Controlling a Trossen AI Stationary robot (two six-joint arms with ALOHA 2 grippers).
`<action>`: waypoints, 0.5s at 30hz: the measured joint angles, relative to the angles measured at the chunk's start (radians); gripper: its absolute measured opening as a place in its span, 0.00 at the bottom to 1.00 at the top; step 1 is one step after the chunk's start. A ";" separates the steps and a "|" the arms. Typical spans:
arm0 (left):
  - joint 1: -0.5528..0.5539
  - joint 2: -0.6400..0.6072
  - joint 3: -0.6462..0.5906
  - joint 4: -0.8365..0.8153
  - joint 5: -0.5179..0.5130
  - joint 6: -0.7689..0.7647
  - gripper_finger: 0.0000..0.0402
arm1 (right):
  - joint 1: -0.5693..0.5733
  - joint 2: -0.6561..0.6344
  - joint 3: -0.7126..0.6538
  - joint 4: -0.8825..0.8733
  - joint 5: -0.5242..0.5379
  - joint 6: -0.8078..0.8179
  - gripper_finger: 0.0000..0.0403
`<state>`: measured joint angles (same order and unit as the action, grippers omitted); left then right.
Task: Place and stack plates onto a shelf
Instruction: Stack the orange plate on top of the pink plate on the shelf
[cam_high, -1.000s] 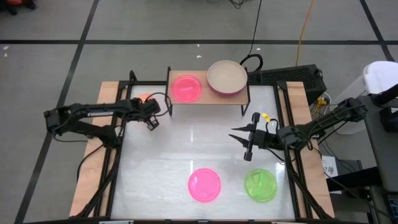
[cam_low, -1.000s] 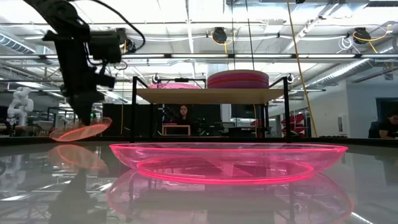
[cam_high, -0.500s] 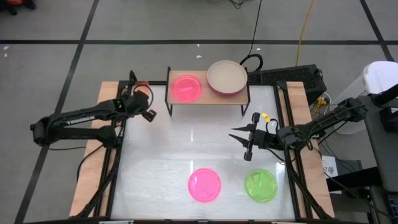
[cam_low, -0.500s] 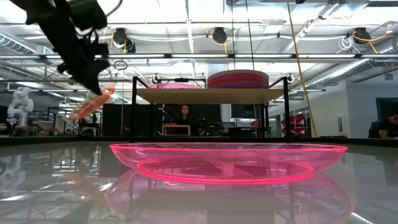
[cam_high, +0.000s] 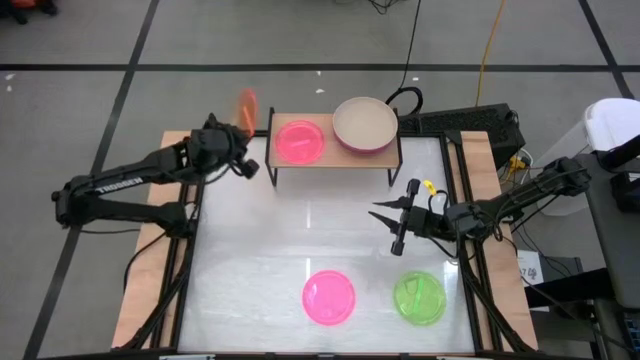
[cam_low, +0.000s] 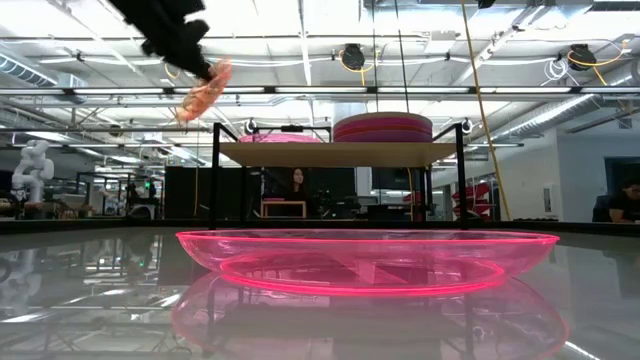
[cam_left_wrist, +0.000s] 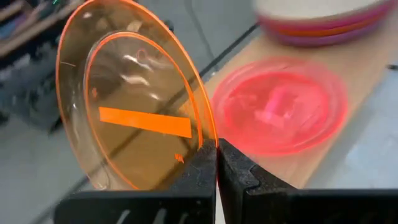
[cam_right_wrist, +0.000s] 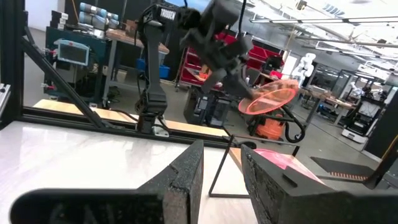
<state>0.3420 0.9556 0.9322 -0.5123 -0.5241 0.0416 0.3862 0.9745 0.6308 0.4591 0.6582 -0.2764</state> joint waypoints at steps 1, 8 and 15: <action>-0.016 0.023 0.024 0.005 0.008 0.034 0.00 | 0.000 0.000 0.000 0.000 0.000 0.000 0.23; -0.098 0.235 0.173 0.012 0.085 0.228 0.00 | 0.000 0.000 0.000 0.000 0.000 0.002 0.23; -0.116 0.444 0.281 -0.056 0.112 0.337 0.00 | 0.000 0.000 0.000 -0.001 0.000 0.002 0.23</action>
<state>0.2264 1.3994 1.2129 -0.5688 -0.4121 0.3784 0.3862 0.9745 0.6308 0.4585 0.6582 -0.2749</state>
